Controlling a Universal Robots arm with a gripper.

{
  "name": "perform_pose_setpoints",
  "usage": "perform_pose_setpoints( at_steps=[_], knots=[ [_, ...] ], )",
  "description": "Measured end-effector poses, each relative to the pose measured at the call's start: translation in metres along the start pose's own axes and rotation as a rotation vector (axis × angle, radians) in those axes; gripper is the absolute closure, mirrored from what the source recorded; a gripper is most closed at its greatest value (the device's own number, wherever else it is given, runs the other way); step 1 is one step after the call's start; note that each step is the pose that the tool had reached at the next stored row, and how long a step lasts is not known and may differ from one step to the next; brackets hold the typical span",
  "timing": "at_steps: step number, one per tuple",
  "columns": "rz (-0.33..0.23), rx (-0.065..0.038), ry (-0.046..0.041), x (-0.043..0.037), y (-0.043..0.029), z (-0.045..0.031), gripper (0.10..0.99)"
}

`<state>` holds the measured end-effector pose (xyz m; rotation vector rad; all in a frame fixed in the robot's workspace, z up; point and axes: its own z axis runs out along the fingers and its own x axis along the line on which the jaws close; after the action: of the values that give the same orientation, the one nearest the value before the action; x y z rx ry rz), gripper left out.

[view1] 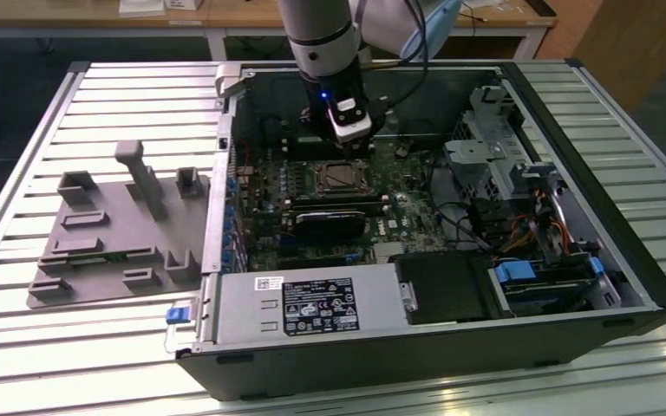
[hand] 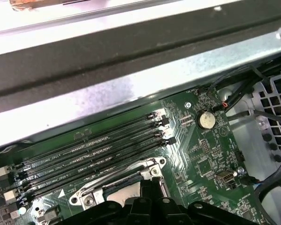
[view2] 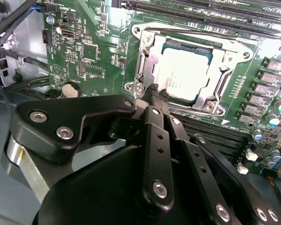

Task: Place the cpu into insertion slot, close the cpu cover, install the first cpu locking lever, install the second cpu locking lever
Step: 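Install the first cpu locking lever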

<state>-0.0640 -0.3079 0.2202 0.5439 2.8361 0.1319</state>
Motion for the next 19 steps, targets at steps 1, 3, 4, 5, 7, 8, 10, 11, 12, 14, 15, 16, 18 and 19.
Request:
perform_pose_setpoints(
  at_steps=[1, 3, 4, 5, 7, 8, 10, 11, 12, 14, 15, 16, 18, 19],
  knots=[
    [0.0, 0.001, 0.0015, 0.0, 0.0, 0.0001, 0.984],
    [0.001, 0.013, 0.0297, -0.001, 0.0004, 0.0005, 0.984],
    [0.001, 0.02, 0.0426, -0.002, 0.0008, 0.0011, 0.984],
    [0.001, 0.027, 0.0548, -0.0031, 0.0012, 0.0016, 0.984],
    [0.001, 0.037, 0.0719, -0.0046, 0.0016, 0.0023, 0.984],
    [0.001, 0.043, 0.0764, -0.0052, 0.0016, 0.0026, 0.984],
    [-0.001, 0.054, 0.0812, -0.0061, 0.0012, 0.003, 0.984],
    [-0.001, 0.058, 0.0827, -0.0065, 0.0006, 0.003, 0.984],
    [-0.002, 0.062, 0.0839, -0.0069, -0.0001, 0.0031, 0.984],
    [-0.003, 0.068, 0.0857, -0.0078, -0.0019, 0.0033, 0.984],
    [-0.003, 0.069, 0.0862, -0.0083, -0.0031, 0.0036, 0.984],
    [-0.003, 0.07, 0.0866, -0.0087, -0.0043, 0.0038, 0.984],
    [-0.003, 0.07, 0.0877, -0.0096, -0.0069, 0.0045, 0.984],
    [-0.002, 0.071, 0.0885, -0.01, -0.0079, 0.0048, 0.984]
  ],
)
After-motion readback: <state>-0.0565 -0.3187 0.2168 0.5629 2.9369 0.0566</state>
